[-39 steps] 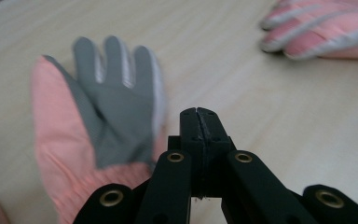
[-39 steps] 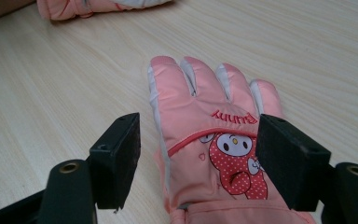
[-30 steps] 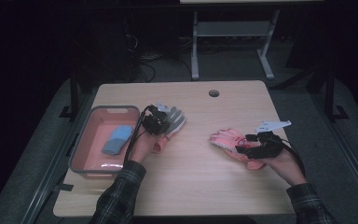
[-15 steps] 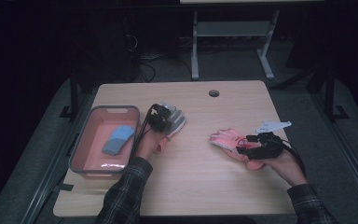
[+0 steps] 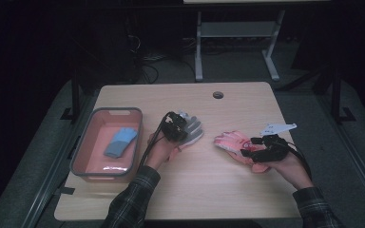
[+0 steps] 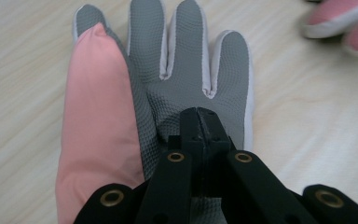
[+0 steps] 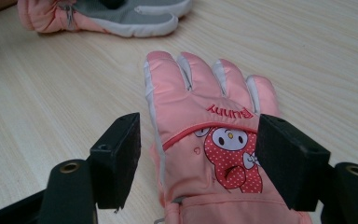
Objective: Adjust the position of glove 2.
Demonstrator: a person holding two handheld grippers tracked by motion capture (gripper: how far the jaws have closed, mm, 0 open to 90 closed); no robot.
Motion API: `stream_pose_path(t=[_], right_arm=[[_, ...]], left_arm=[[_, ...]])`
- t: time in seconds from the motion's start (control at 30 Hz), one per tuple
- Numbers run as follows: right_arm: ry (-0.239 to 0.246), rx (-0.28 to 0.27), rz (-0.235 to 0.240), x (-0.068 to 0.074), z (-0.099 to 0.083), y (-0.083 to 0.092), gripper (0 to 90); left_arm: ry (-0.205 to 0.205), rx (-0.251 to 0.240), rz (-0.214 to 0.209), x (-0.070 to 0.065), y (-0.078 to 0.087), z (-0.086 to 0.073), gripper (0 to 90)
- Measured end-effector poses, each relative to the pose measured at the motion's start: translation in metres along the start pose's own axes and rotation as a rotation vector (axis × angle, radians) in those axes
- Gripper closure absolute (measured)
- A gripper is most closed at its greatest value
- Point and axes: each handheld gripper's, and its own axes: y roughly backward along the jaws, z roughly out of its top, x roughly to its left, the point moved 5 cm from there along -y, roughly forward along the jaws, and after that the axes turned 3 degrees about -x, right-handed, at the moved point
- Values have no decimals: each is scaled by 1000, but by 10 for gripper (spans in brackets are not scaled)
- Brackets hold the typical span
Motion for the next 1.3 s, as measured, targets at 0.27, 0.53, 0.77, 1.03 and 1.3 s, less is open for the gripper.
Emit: stream_pose_path(t=[0.27, 0.53, 0.77, 1.03, 1.3], right_arm=[[4, 0, 0, 0, 0, 0, 309], [2, -5, -1, -1, 0, 2, 309], [9, -6, -1, 0, 1, 1, 309], [-1, -4, -3, -1, -1, 2, 309], [3, -4, -5, 0, 0, 3, 309]], left_arm=[[-47, -3, -76, -27, -1, 8, 897], [18, -76, -21, 2, 25, 16, 897], [98, -39, 63, 38, 20, 0, 897], [133, 20, 25, 37, 11, -19, 897], [90, 24, -71, 9, 24, -37, 897]])
